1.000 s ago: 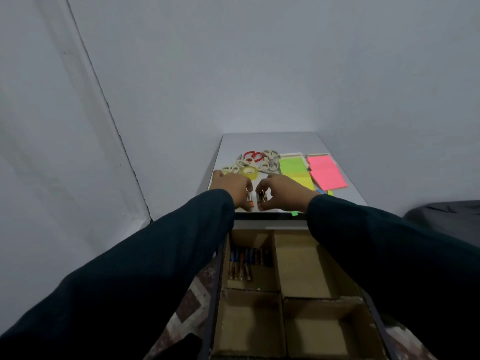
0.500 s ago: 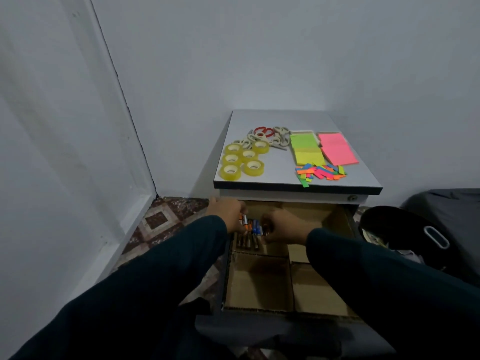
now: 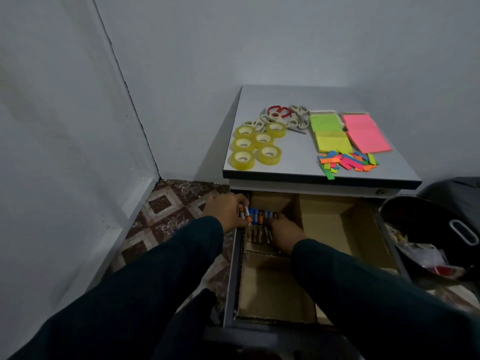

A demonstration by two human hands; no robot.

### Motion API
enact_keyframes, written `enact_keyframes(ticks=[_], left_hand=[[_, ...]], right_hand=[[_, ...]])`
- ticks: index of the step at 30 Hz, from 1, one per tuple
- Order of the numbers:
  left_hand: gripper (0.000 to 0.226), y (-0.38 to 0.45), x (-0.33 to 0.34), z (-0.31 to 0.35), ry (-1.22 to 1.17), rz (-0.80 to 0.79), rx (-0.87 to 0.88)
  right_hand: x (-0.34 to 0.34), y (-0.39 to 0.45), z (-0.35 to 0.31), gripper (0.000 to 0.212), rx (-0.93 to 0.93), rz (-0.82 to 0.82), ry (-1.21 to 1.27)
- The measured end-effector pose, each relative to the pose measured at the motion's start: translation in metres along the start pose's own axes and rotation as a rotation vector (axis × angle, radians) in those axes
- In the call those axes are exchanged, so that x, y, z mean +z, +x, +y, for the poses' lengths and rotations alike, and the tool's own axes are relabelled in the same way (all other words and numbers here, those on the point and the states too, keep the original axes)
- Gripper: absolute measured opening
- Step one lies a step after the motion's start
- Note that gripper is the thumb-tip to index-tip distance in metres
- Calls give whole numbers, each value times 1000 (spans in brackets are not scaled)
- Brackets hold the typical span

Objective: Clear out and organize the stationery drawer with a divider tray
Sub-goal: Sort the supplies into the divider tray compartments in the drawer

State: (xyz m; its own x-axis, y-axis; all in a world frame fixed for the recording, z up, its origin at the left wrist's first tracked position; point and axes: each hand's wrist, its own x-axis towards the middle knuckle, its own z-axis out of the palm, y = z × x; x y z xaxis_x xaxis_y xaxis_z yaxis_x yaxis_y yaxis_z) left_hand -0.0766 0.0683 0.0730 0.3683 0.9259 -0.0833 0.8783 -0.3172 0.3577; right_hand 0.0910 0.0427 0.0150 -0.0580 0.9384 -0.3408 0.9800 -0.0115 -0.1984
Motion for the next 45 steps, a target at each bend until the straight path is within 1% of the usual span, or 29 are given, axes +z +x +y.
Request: enact_keyframes(ticks=[5, 9, 13, 17, 20, 25, 30, 36, 39, 43, 45], left_hand=[[48, 1, 7, -9, -102, 25, -5], [49, 1, 8, -13, -122, 40, -14], [50, 2, 8, -14, -109, 40, -16], [49, 1, 11, -11, -121, 47, -6], [50, 0, 12, -11, -110, 45, 6], [50, -1, 12, -10, -97, 51, 8], [49, -5, 9, -2, -35, 53, 21], [50, -10, 6, 1, -29, 41, 24], [48, -12, 6, 6, -22, 37, 37], [47, -13, 6, 17, 34, 28, 67], [48, -13, 7, 24, 70, 15, 81]], right_hand=[[13, 6, 1, 56, 47, 31, 25], [15, 6, 0, 65, 85, 39, 141], [13, 8, 1, 54, 202, 79, 311], [12, 11, 1, 52, 355, 34, 494], [11, 11, 2, 46, 411, -6, 601], [12, 10, 3, 45, 422, -34, 670], [12, 9, 3, 48, 443, -22, 741], [4, 1, 0, 38, 480, -51, 904], [1, -3, -1, 39, 474, -60, 877], [-10, -15, -2, 51, 438, -86, 799], [-21, -24, 1, 46, 391, -114, 787]])
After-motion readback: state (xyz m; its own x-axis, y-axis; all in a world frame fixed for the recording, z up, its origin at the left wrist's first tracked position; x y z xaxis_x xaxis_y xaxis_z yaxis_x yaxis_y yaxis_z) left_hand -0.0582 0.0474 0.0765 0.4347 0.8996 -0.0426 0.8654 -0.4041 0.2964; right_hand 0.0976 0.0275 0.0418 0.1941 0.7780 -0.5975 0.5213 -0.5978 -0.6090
